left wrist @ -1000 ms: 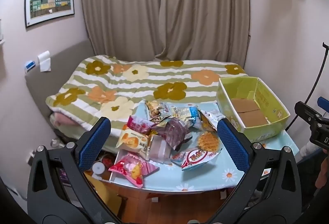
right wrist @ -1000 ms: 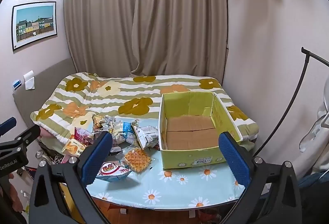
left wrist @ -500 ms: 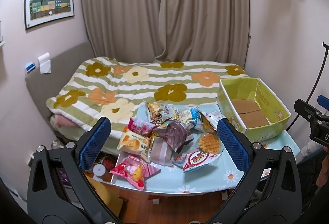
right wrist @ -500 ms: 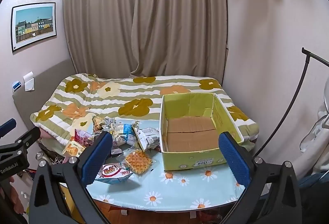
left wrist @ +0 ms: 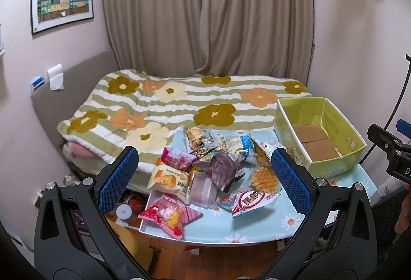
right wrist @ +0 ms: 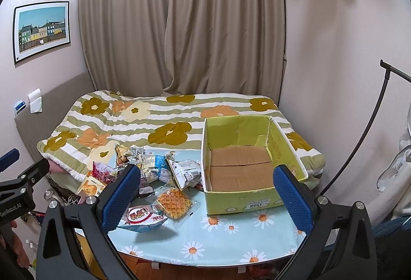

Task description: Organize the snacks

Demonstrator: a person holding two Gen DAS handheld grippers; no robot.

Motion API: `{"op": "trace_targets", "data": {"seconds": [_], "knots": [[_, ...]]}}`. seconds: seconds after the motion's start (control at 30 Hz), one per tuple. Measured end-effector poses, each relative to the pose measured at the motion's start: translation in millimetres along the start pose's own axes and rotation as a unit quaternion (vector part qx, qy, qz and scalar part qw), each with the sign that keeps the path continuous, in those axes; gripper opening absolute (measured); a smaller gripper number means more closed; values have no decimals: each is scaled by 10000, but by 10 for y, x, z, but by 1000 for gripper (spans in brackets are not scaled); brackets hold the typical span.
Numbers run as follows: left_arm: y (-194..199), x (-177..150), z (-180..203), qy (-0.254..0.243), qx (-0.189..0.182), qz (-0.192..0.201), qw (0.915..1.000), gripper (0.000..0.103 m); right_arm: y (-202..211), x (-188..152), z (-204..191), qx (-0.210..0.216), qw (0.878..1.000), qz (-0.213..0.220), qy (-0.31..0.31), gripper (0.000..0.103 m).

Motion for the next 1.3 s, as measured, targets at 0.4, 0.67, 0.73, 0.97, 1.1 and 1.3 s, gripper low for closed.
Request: {"op": "trace_targets", "data": {"seconds": [0.4,0.67,0.73,0.97,1.1,1.3], "knots": [[-58,-22,-29,19,-10,-16,10000,103,-33,-20,-47,-5,10000,-15,4,103],[-62,-25,-28,22,-6,-12,10000,103,-41,-17,-54,-3,10000,-26,0,103],[-54,-18,-25,18,-5,-16,10000,103,-43,-21,-63,-2,10000,-28,4,103],[-65,-17,-29,17,0,-14,10000,103,-44,-12,-51,3,10000,-30,-5,103],[-58,-27,-36,15,-2,-11,10000,103,-51,-11,-58,2,10000,-28,-7,103],[-66,-31,-41,18,-2,-15,10000,103,-60,-16,-73,10,10000,-30,-15,103]]}}
Point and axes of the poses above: each gripper's, at about its wrist camera, not at the fingertips, and y roughly against the way its jaws point, z to its right, x to its top, the point moved 8 cm from there along -y, roughly the way its jaws point, and after that the axes turned 2 degrees about x, right-handed, at the moved point
